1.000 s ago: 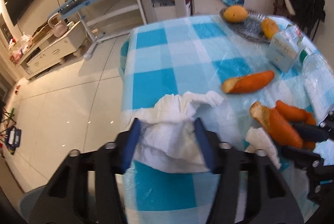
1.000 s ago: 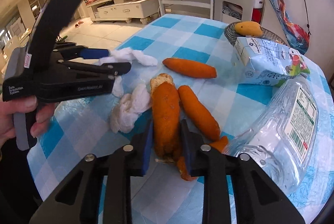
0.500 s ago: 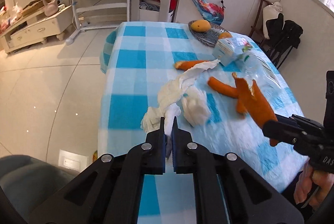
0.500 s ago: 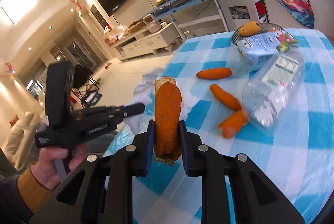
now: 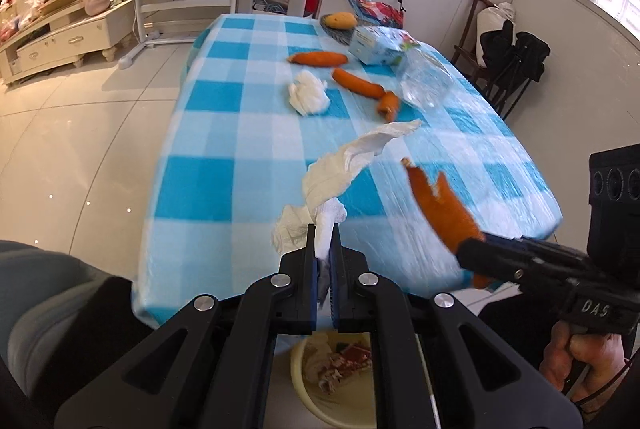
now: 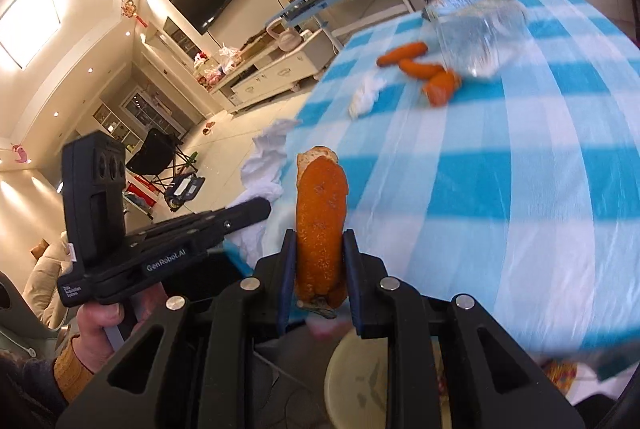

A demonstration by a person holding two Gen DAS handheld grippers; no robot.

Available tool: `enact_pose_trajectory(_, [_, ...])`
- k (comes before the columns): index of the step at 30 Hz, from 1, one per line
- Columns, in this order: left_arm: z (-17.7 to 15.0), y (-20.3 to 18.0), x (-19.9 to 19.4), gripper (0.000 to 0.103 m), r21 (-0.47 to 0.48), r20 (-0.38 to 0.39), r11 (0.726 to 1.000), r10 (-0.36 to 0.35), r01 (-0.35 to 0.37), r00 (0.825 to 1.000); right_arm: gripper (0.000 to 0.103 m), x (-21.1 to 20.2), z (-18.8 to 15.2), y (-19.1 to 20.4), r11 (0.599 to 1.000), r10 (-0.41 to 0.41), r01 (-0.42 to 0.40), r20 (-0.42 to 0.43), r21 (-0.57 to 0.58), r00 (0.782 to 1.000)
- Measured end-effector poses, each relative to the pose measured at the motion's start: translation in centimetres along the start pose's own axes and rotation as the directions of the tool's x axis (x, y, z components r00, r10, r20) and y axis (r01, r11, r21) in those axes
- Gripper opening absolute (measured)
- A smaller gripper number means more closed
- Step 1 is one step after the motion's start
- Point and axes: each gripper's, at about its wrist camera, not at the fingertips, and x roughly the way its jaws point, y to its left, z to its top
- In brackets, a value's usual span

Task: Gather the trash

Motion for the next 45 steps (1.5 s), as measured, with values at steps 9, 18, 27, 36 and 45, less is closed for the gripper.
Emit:
enact_pose_trajectory(9, [-4.8,-1.9,-0.7,0.005,-0.041,-0.081,0.997,-0.064,0.061,0.995,0.025,-0.3,-4.4,-0.5,0.995,-0.073,0.081,-0.113,0.062,0.991])
enact_pose_trajectory(18, [-6.7,-1.6,1.5,0.007,-0.063,-0.241,0.996,-0.079,0.066,0.967,0.052,-0.8,-5.1,-1.3,0.977,-0.18,0.191,-0.109,0.092,0.978])
enact_pose_trajectory(27, [-6.7,-2.7,1.6,0.055,0.039,-0.215,0.999,0.028,-0.02,0.976,0.059,-1.8,-5.7,-2.5,0.967,-0.211,0.211,-0.014,0.146,0.977])
enact_pose_trajectory(36, [-4.0,-1.6,-2.4,0.079,-0.006,0.027,0.99,0.143,-0.142,0.989,0.065,-1.8,-5.4,-1.6,0.967,-0.24,0.236,0.036,0.091,0.97])
enact_pose_trajectory(45, [-3.7,0.0,-3.3,0.084,-0.087,0.066,0.984,0.163,-0.158,0.984,0.065,-1.2,-5.4,-1.1,0.967,-0.248,0.246,0.027,0.066,0.968])
